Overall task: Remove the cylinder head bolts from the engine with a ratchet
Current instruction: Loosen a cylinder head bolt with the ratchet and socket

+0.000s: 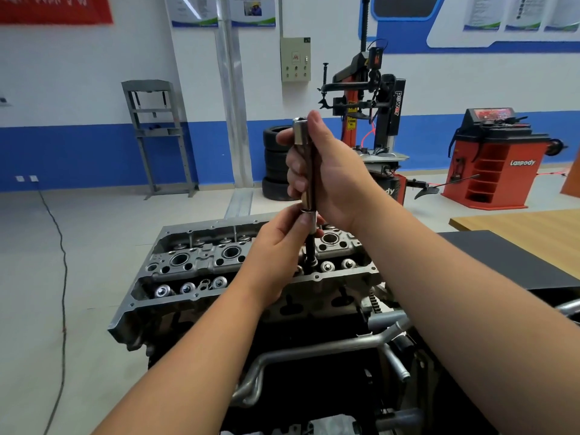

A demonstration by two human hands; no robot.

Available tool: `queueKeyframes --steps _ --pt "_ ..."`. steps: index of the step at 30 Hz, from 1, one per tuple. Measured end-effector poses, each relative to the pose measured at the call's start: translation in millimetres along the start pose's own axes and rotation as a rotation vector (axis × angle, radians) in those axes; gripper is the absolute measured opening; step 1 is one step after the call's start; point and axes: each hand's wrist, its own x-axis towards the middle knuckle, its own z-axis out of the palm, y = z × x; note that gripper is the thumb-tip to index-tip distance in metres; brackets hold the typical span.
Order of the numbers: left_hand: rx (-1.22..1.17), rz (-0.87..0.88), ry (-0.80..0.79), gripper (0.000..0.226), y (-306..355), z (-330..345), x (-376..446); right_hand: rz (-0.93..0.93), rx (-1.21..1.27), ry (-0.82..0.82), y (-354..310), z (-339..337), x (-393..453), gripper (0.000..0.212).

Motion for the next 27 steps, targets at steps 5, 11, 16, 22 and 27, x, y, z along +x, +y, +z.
queueKeyframes --steps 5,11,16,22,27 --pt "0.004 0.057 0.081 0.019 0 4 -1 -0.229 -0.183 0.186 9 9 -7 0.029" --pt "-0.025 0.021 0.054 0.032 -1 0 2 -0.31 -0.323 0.209 1 9 -9 0.022" --pt "0.013 0.028 -0.001 0.024 -1 1 0 -0.143 -0.239 0.099 -4 6 -5 0.035" --pt "-0.02 0.036 0.088 0.019 -1 4 2 -0.307 -0.276 0.199 8 11 -10 0.018" --pt "-0.034 0.027 0.027 0.032 0 1 1 -0.224 -0.255 0.158 5 11 -9 0.029"
